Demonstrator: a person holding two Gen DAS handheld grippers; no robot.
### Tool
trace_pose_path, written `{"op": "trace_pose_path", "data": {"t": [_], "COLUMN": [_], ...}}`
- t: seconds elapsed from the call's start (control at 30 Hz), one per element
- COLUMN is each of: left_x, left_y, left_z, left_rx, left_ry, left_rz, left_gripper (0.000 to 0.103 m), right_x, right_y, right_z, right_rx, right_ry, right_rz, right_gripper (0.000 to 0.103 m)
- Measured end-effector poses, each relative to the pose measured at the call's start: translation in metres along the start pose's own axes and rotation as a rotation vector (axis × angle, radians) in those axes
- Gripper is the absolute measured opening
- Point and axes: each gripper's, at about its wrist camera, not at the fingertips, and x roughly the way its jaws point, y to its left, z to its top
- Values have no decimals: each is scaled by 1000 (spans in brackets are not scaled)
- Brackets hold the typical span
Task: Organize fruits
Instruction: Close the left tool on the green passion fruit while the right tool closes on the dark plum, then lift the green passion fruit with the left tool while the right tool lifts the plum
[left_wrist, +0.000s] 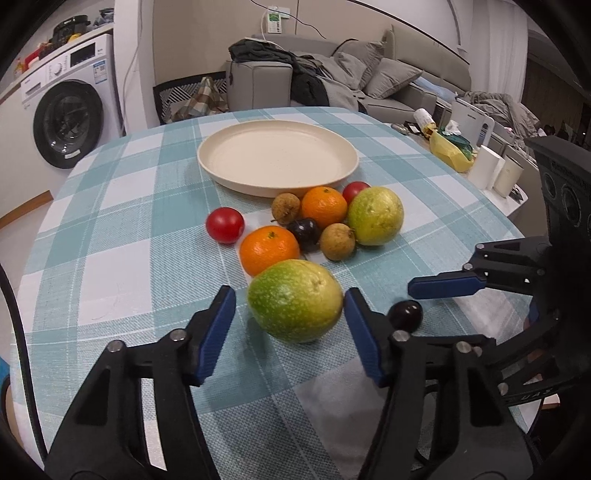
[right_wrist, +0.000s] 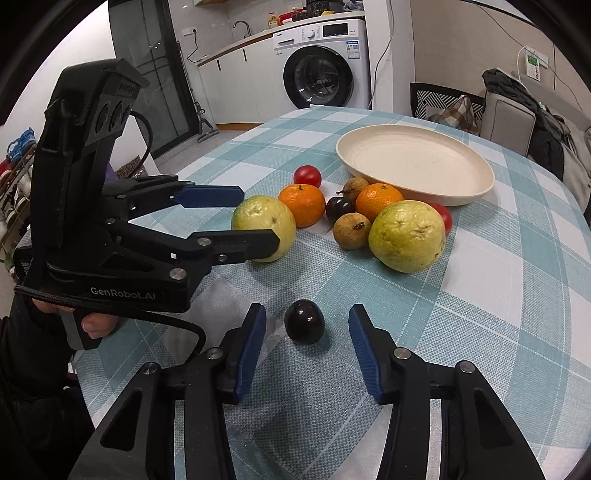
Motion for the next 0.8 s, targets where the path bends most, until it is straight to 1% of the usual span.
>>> {"op": "trace_pose_path", "data": {"t": [0.03, 0.17, 0.3, 0.43, 0.47, 0.73, 0.8], "left_x": [1, 0, -2, -7, -8, -15, -16], "left_y": [-1, -2, 0, 4, 4, 10, 11], "left_z": [0, 0, 0, 0, 1, 4, 3], "left_rx": [3, -1, -13, -28, -28, -54, -57], "left_ry": [5, 2, -3, -28, -36, -65, -67], "left_rz": [-4, -14, -22, -29, -24, -16, -20], "left_gripper": [52, 52, 52, 52, 52, 52, 52], "right_x": [1, 3, 3, 1, 0, -10, -10], "right_y": [1, 2, 3, 0, -1, -6, -7], "right_z": [0, 0, -1, -1, -1, 3, 4], "right_rx": [-5, -6, -6, 6, 11, 24, 22], "right_ry": [5, 9, 12, 2, 0, -45, -36], "right_rz": [2, 7, 5, 22, 22, 12, 9], "right_gripper": [47, 42, 29, 27, 25, 21, 21]}}
